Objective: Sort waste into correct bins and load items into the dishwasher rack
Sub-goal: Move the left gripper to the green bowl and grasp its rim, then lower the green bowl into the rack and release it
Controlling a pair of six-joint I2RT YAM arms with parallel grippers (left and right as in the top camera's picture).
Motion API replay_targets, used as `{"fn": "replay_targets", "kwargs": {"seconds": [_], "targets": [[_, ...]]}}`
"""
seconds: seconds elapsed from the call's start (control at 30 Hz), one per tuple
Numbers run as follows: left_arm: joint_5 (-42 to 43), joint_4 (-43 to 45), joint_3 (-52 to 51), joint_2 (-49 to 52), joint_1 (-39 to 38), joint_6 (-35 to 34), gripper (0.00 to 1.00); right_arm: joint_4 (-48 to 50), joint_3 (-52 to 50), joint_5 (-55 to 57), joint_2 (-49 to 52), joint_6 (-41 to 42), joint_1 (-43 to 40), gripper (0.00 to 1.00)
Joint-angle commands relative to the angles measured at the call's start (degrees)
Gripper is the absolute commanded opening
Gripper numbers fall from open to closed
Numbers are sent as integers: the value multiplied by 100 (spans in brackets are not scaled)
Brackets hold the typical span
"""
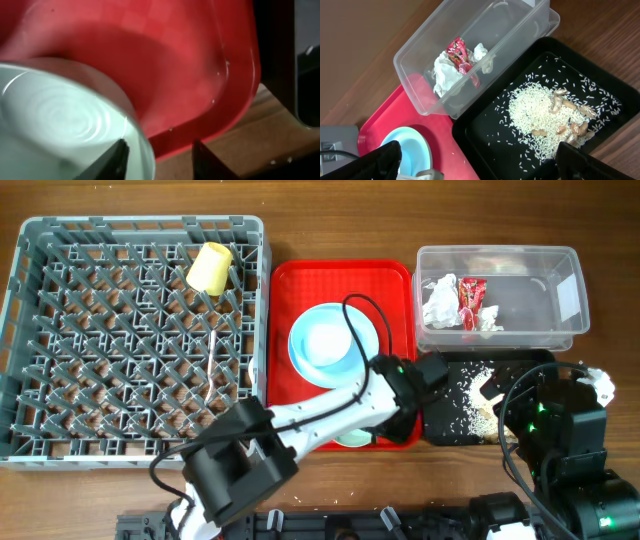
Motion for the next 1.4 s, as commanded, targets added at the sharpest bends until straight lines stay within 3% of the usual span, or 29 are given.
{"fn": "replay_targets", "kwargs": {"seconds": [0.0,0.07,0.17,0.37,0.57,0.67,0.7,0.83,0.93,1.0,1.17,1.37], "targets": [[-702,28,-125,105,-177,-177,13,-4,81,-55,7,61,-33,100],[-929,-70,-125,105,-170,-118,4,-4,81,-55,7,63,-33,100],[-1117,-229,-59,24,-63,-140,4,-4,81,-55,7,61,-33,100],[-358,-590,610,-1093,382,291,4,-4,81,-55,7,61,-33,100],[-240,-699,660,-2924,1631,671,4,-4,81,-55,7,63,-33,100],[883,-702,660,-3254,2662,1250,4,-4,81,-55,7,63,-33,99],[1580,-752,660,-3268,3202,1552,4,-4,81,-55,7,63,-33,100],[3034,-1145,649,-2909,4789,2330,4,-4,81,-55,7,61,-33,100],[4594,-1637,649,-2411,5589,3346,4,-4,81,-55,7,61,-33,100],[5191,-2079,649,-2092,5976,4017,4,-4,81,-55,7,63,-33,100],[5661,-3036,647,-1412,6411,5285,4,-4,81,-55,7,63,-33,100],[5681,-3637,352,-1150,6481,6046,4,-4,81,-55,7,61,-33,100]]}}
